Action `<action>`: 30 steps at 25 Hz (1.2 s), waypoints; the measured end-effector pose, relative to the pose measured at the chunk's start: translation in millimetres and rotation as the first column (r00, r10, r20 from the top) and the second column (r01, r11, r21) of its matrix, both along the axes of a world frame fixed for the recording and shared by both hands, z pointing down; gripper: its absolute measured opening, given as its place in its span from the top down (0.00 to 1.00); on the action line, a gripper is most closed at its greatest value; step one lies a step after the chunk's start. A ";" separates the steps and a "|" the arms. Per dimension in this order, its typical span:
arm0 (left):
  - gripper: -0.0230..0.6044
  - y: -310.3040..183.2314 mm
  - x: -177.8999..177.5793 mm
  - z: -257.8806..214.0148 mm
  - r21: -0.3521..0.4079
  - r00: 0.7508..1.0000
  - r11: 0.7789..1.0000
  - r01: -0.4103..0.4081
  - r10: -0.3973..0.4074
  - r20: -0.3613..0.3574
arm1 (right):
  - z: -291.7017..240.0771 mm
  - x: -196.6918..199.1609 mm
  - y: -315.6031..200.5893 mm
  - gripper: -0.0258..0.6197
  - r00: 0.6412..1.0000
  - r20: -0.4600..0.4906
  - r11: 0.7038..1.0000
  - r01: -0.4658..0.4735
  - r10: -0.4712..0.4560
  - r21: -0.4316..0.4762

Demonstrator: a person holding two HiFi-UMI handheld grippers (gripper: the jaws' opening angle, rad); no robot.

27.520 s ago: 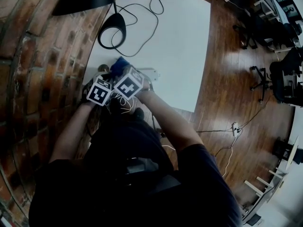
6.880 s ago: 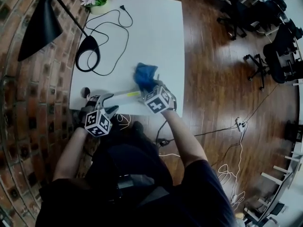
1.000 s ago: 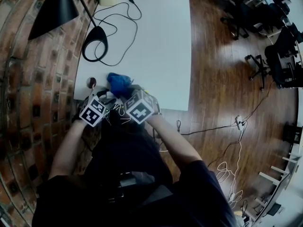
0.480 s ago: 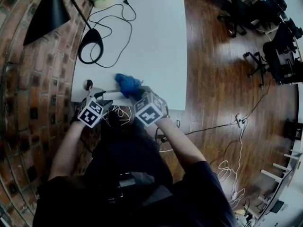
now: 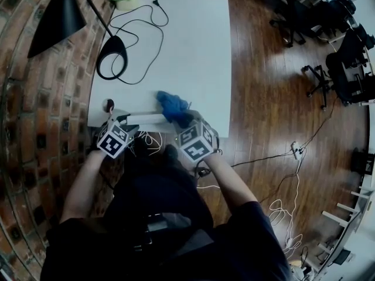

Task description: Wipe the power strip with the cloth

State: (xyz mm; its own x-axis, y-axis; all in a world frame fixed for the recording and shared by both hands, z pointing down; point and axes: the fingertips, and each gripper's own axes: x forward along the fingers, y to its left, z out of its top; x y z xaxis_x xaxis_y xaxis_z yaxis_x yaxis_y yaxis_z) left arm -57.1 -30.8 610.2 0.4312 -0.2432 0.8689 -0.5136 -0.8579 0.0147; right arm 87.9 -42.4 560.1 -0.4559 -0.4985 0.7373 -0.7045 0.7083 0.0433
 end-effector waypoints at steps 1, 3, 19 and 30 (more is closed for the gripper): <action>0.61 -0.1 -0.2 0.5 0.001 1.000 1.000 0.000 0.000 0.000 | 0.0 4.1 0.3 0.83 1.000 0.001 1.000 -0.013 0.013 -0.001; 0.61 -0.8 -0.6 2.1 0.007 1.000 1.000 -0.002 0.002 -0.003 | 2.6 14.8 0.9 0.83 0.999 -0.014 0.999 -0.042 0.042 -0.015; 0.61 -0.5 1.5 1.0 -0.007 1.000 1.000 -0.011 0.011 0.002 | -7.7 45.4 4.1 0.83 0.992 -0.009 0.991 -0.126 0.126 -0.049; 0.62 -1.0 -1.0 3.8 -0.009 1.000 1.000 -0.011 0.011 0.017 | 3.6 -9.7 -3.6 0.83 0.998 -0.056 0.992 0.013 -0.021 -0.128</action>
